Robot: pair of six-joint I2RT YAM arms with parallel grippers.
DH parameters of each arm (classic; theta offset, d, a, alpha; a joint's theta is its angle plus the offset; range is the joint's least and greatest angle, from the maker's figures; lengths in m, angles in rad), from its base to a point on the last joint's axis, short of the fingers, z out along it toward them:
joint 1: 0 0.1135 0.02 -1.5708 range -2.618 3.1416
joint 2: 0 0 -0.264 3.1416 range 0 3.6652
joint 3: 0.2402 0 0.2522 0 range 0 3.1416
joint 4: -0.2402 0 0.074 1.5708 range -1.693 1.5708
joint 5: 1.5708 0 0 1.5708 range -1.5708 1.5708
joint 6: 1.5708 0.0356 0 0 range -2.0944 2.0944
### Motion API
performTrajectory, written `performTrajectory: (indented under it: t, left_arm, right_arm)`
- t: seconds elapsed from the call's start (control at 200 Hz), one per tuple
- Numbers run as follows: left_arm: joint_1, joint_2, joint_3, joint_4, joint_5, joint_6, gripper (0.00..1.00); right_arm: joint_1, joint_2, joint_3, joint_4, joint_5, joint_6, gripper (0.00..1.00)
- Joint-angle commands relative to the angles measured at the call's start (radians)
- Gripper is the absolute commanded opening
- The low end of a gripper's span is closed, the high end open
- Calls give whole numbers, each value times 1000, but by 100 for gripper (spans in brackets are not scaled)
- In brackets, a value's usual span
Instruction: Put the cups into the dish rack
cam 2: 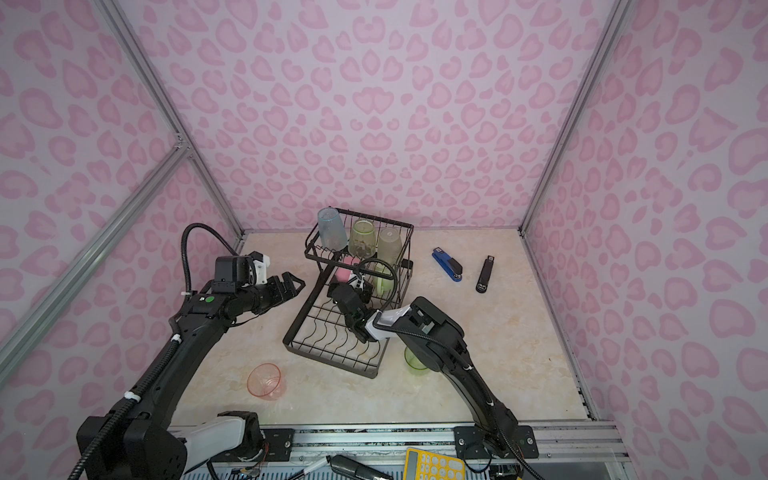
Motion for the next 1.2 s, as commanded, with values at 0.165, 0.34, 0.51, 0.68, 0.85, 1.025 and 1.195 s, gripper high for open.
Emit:
performTrajectory:
  t: [0.165,0.34,0.51,0.68,0.85,1.025,1.195]
  left_arm:
    - [1,-12,-5,27,14,-6,95]
    - [1,-13,-7,28,13,-7,95]
    - [1,-14,-8,29,15,-8,95]
    - [2,-10,-8,30,16,-8,95]
    - [1,-10,-8,31,19,-9,95]
    - [1,-8,-8,31,16,-9,95]
    - [1,-6,-7,31,16,-8,95]
  right_arm:
    - [-9,18,11,-9,-12,134,95]
    - [-11,23,21,10,-19,202,94]
    - [-20,41,52,-13,-27,238,90]
    - [-27,52,54,-16,-51,235,79]
    - [-30,53,47,-1,-73,237,71]
    - [-28,41,34,24,-94,214,66]
    - [-15,14,-25,105,-107,173,62]
